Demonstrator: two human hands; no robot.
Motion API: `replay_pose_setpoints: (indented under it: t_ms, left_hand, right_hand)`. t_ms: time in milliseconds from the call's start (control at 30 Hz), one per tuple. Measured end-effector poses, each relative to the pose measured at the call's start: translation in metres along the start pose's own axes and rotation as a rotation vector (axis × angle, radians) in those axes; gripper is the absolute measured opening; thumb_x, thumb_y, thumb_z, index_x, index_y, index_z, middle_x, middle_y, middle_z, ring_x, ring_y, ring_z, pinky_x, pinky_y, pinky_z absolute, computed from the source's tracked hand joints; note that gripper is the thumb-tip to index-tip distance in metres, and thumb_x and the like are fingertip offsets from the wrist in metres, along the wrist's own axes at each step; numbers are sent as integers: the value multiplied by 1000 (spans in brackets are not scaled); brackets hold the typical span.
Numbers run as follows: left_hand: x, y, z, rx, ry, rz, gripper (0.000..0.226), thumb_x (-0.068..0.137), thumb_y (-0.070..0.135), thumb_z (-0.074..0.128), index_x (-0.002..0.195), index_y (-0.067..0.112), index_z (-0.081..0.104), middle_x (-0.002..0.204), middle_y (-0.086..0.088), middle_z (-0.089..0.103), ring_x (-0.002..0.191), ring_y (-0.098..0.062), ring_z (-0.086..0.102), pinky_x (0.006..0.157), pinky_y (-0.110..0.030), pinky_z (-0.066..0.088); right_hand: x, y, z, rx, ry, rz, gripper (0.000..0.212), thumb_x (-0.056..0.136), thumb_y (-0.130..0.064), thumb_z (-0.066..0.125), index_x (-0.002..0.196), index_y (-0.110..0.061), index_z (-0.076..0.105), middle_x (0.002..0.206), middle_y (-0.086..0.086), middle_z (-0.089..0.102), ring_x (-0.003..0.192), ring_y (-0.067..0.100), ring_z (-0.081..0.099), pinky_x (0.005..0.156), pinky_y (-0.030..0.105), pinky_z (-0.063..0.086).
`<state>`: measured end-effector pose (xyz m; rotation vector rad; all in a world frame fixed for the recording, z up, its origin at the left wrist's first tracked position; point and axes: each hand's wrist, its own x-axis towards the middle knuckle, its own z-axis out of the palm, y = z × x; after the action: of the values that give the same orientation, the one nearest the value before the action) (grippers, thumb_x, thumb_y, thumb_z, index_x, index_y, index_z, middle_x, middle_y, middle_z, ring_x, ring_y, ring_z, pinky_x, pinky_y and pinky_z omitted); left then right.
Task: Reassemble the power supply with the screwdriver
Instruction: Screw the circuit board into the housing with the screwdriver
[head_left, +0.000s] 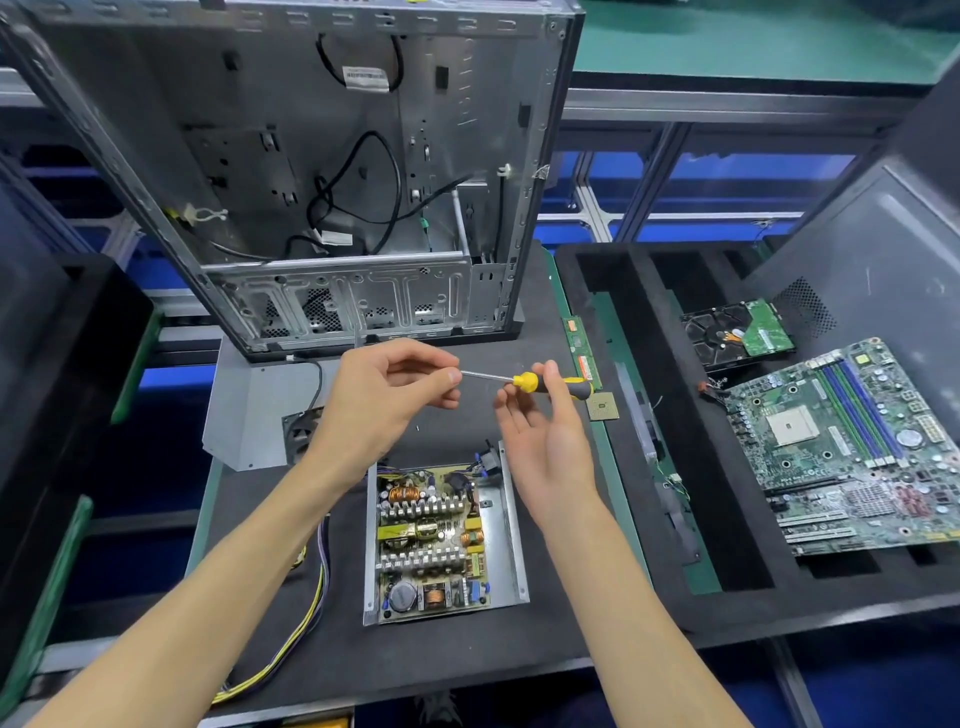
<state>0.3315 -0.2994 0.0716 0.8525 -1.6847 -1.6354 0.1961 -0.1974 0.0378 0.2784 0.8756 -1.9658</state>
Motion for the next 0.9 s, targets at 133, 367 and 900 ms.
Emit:
replay_pose_setpoints:
  t_ms: [133,367,900]
  left_hand:
    - [2,1,-3,-58,-22,-26,13,85,1,77,86,14,78,77,-10,76,74,-30,76,71,-28,61]
    - [3,0,-8,-50,-38,-27,9,86,1,76,90,9,78,80,-13,76,75,-31,76,72,-31,62]
    - [-1,-4,-26,142,-48,-40,15,88,13,76,102,18,75,84,-4,75,79,-22,75,67,-26,60]
  right_hand:
    - [2,1,1,16,-10,15,22,96,-27,69,105,-6,67,88,11,60,71,19,68,71,29,59]
    - [7,6,3,19,-18,34,21,96,-27,70,102,-7,67,82,9,63,70,19,67,70,29,58]
    - [13,1,3,22,-33,15,20,96,-28,69,99,-8,67,70,4,66,63,15,65,66,28,58]
